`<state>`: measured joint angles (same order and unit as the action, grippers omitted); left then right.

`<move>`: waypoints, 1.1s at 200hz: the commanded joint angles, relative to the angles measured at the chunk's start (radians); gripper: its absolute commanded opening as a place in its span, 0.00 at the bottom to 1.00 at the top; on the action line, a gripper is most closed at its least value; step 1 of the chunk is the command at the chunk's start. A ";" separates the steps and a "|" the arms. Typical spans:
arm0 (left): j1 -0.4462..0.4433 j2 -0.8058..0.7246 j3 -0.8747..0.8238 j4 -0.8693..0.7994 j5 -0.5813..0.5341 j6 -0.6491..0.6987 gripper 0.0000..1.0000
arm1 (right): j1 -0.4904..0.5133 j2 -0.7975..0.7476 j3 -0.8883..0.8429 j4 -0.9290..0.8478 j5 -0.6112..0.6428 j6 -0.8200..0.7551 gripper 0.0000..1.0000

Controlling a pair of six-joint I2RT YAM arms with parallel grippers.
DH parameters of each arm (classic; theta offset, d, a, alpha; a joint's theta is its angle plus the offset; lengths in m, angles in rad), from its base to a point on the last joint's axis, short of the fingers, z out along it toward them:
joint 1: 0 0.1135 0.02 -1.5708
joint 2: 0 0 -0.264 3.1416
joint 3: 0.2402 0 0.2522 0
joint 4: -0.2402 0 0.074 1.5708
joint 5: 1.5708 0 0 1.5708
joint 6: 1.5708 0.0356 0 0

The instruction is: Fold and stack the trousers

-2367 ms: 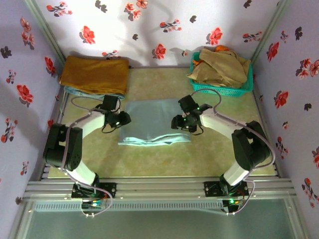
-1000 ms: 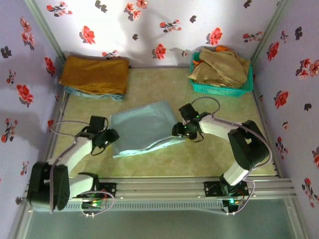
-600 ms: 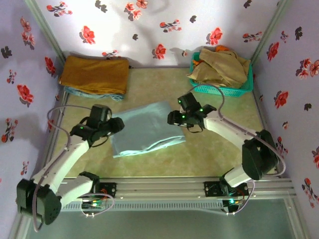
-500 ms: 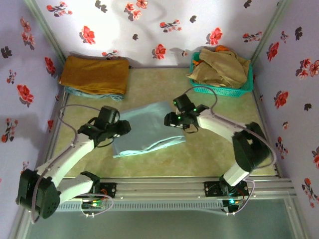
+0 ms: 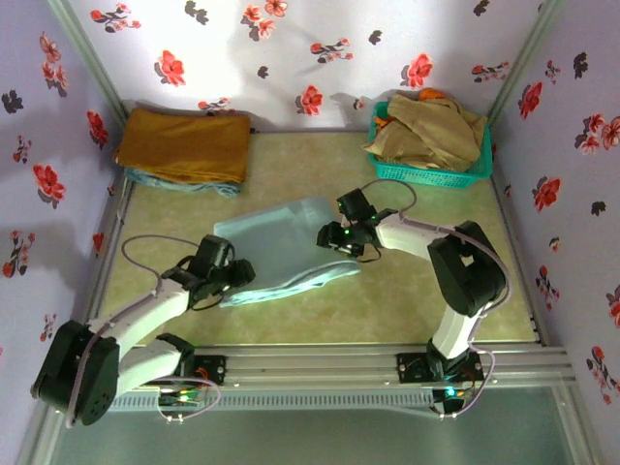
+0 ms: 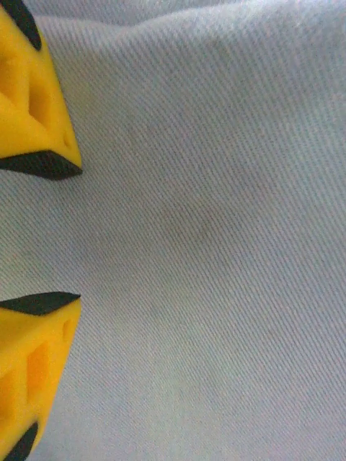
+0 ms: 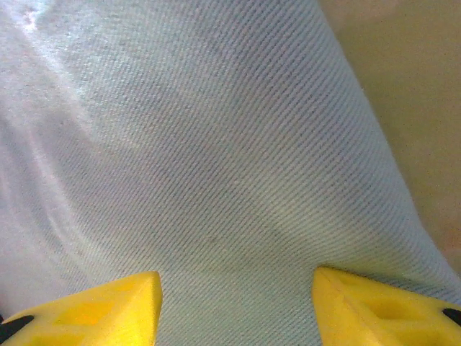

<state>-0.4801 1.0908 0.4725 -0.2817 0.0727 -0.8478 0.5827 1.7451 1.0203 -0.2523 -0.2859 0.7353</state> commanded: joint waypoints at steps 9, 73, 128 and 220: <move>0.060 -0.003 0.213 -0.179 -0.047 0.136 0.61 | -0.010 -0.118 0.048 -0.133 0.011 -0.005 0.61; 0.214 0.409 0.653 -0.091 0.027 0.245 0.69 | -0.039 -0.203 0.129 -0.190 0.067 -0.070 0.67; 0.310 0.697 0.880 -0.012 0.046 0.264 0.74 | -0.096 -0.225 0.071 -0.156 0.067 -0.114 0.98; 0.360 1.041 1.001 0.135 0.165 0.179 0.62 | -0.210 -0.191 0.010 -0.098 -0.002 -0.120 0.98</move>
<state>-0.1326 2.0953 1.4639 -0.2100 0.2001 -0.6182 0.3897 1.5383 1.0443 -0.3840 -0.2672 0.6273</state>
